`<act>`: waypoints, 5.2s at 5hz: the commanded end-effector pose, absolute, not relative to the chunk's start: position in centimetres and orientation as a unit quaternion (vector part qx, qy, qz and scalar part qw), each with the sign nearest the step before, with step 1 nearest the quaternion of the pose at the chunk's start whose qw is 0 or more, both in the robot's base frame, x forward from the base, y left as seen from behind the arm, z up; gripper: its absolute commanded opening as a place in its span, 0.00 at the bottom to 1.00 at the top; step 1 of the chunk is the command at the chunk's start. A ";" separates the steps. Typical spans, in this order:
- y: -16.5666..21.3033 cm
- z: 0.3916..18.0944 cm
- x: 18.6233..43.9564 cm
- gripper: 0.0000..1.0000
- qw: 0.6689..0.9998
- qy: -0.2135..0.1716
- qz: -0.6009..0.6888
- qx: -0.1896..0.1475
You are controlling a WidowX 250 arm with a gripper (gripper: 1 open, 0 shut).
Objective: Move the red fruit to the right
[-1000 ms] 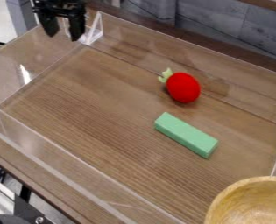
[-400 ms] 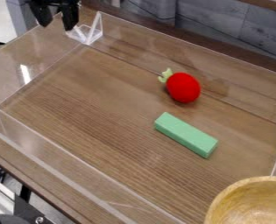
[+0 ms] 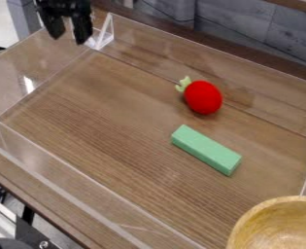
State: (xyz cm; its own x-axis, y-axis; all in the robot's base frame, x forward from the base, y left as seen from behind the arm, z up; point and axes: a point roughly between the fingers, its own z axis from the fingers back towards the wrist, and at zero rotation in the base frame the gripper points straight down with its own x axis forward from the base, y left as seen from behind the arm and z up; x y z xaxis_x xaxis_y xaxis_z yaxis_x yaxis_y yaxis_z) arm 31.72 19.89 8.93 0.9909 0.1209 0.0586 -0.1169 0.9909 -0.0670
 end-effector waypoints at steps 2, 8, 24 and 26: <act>14.1 11.6 32.2 1.00 0.998 -0.057 -0.008 -0.036; 3.2 7.9 35.2 1.00 0.984 -0.055 -0.167 -0.041; -4.3 8.0 37.3 0.00 0.987 -0.048 -0.152 -0.020; -4.5 8.2 37.2 0.00 0.984 -0.059 -0.167 -0.025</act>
